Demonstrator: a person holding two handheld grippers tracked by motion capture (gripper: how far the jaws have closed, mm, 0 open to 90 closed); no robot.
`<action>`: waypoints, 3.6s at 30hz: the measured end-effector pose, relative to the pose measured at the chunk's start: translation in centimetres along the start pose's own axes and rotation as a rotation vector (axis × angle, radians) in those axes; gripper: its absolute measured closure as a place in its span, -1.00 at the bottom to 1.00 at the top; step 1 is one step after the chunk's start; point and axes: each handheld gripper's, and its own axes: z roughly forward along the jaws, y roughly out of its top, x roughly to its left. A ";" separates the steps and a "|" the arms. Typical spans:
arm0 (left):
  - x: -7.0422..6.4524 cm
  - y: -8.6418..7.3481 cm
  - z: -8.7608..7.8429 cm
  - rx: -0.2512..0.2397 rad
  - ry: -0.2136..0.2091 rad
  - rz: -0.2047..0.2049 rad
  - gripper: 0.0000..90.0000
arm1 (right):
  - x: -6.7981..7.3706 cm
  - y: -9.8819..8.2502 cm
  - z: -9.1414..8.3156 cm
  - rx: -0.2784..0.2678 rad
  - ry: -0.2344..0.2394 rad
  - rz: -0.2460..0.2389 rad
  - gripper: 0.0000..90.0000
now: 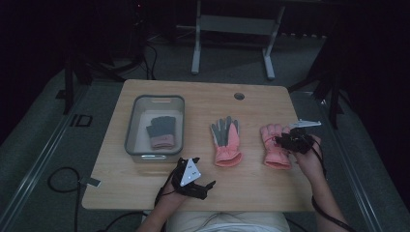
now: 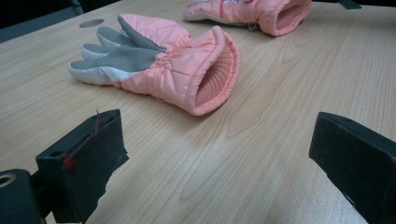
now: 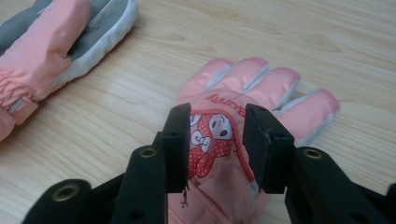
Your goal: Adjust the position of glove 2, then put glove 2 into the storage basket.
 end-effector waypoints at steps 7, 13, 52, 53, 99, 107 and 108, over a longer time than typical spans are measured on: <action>-0.1 0.0 0.0 0.000 0.001 0.004 -0.93 | -0.2 -1.6 1.9 0.046 -0.020 0.030 0.26; 0.1 0.0 -0.1 -0.006 0.000 -0.004 -0.93 | 0.5 -1.8 2.9 0.075 -0.077 0.001 0.56; 0.0 0.0 0.0 -0.005 0.000 -0.002 -0.93 | 14.2 8.7 -1.9 -0.151 0.054 -0.052 0.90; 0.0 0.0 0.0 -0.004 -0.001 -0.002 -0.93 | 15.0 8.9 -1.4 -0.140 0.055 -0.049 0.90; 0.1 2.5 0.5 0.059 -0.062 -0.124 -0.90 | 12.6 7.2 0.8 -0.053 0.174 -0.100 0.36; -0.3 6.2 0.8 0.063 -0.063 -0.089 -0.88 | 10.6 6.3 -0.4 -0.069 0.154 -0.166 0.38; -0.1 6.9 0.9 0.050 -0.051 -0.082 -0.88 | 10.4 6.3 -0.6 -0.074 0.148 -0.164 0.38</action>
